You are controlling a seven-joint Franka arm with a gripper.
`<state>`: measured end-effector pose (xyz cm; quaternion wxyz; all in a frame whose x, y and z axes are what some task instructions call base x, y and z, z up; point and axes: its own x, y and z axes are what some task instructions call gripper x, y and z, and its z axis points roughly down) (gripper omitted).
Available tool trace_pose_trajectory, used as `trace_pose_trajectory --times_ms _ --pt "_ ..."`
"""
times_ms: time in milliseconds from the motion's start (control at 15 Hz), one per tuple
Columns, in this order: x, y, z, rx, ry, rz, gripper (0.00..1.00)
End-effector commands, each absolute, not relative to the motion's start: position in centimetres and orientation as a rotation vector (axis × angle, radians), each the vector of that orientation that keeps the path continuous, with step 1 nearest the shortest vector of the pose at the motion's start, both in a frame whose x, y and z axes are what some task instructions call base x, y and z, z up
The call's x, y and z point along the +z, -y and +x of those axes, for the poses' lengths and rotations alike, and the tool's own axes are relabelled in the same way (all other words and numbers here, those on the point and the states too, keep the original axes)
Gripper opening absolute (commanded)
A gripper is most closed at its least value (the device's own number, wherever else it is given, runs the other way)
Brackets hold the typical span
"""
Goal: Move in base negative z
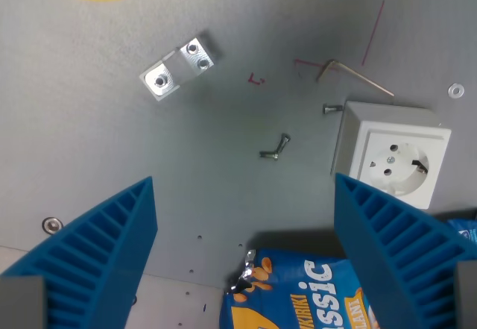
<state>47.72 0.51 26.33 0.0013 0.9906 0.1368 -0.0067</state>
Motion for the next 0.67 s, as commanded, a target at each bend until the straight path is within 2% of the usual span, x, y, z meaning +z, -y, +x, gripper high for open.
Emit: trace_pose_trajectory --times_ms 67,667 --pt "26.0 -0.5 47.7 -0.014 -0.43 3.109 1.0" --pt "21.5 -0.5 48.0 -0.014 -0.43 3.109 1.0"
